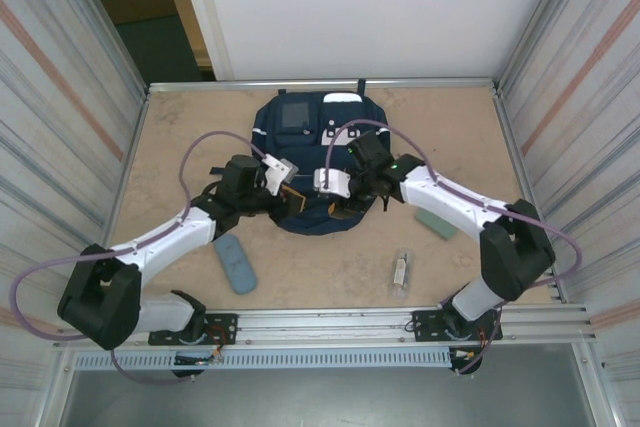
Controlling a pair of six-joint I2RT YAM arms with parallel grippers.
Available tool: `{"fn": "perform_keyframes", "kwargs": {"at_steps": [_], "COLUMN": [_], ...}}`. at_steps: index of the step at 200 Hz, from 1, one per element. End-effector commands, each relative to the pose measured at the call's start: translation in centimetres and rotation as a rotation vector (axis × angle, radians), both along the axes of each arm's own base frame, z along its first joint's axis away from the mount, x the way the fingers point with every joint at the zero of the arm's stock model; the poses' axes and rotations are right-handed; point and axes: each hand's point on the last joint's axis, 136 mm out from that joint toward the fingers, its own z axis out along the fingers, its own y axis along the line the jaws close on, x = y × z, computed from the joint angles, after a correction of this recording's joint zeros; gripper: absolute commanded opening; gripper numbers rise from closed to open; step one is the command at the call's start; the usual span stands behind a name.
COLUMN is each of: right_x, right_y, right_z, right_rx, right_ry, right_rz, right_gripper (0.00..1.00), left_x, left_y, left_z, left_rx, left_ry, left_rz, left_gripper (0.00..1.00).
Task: Pack the student bag
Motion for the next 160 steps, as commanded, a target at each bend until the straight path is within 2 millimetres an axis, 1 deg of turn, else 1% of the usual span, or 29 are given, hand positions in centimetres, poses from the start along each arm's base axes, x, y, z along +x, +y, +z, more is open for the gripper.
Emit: {"fn": "perform_keyframes", "kwargs": {"at_steps": [1,14,23,40,54,69,91,99,114,125,133,141,147,155,160], "right_x": [1.6,2.7,3.1,2.9,2.5,2.3,1.8,1.5,1.6,1.8,2.0,2.4,2.7,3.0,3.2], "right_y": [-0.1,-0.7,-0.8,-1.0,-1.0,-0.9,-0.4,-0.3,-0.2,-0.3,-0.4,-0.5,-0.6,-0.7,-0.7], "right_z": [-1.9,-2.6,-3.1,-4.5,-5.0,-4.3,-2.4,-1.5,-0.2,-0.4,-1.0,-1.4,-1.7,-1.9,-2.1], "right_rx": [-0.073,-0.104,-0.124,-0.174,-0.203,-0.185,-0.055,-0.008,0.049,0.046,0.029,0.01,-0.009,-0.032,-0.042], "right_ry": [-0.091,-0.126,-0.14,-0.151,-0.153,-0.147,-0.065,-0.004,0.047,0.032,0.02,0.003,-0.009,-0.029,-0.046], "right_rz": [-0.028,-0.071,-0.084,-0.063,-0.045,-0.057,-0.073,-0.07,-0.097,-0.095,-0.091,-0.106,-0.116,-0.128,-0.137], "right_gripper": [0.5,0.49,0.49,0.48,0.47,0.47,0.46,0.45,0.36,0.34,0.34,0.34,0.36,0.42,0.44], "left_x": [-0.6,-0.7,-0.9,-1.0,-1.2,-1.0,-0.7,-0.5,-0.4,-0.7,-1.0,-1.0,-0.9,-0.9,-0.9], "left_y": [0.8,1.2,1.3,1.5,1.5,1.5,1.6,1.7,1.6,0.9,0.2,0.1,0.1,-0.1,-0.3], "left_z": [0.3,-0.1,-0.4,-1.0,-1.3,-1.2,-1.3,-1.3,-1.7,-1.9,-1.9,-2.1,-2.5,-2.7,-2.9], "left_rx": [-0.044,-0.043,-0.044,-0.028,-0.017,-0.028,-0.017,-0.011,-0.013,-0.036,-0.05,-0.048,-0.038,-0.025,-0.015], "left_ry": [0.066,0.093,0.103,0.133,0.158,0.166,0.184,0.199,0.247,0.298,0.329,0.388,0.436,0.48,0.501], "left_rz": [0.078,0.112,0.117,0.13,0.131,0.144,0.17,0.184,0.206,0.182,0.145,0.162,0.183,0.19,0.186], "left_gripper": [0.35,0.38,0.39,0.39,0.39,0.4,0.4,0.4,0.4,0.38,0.37,0.36,0.36,0.37,0.37]}}
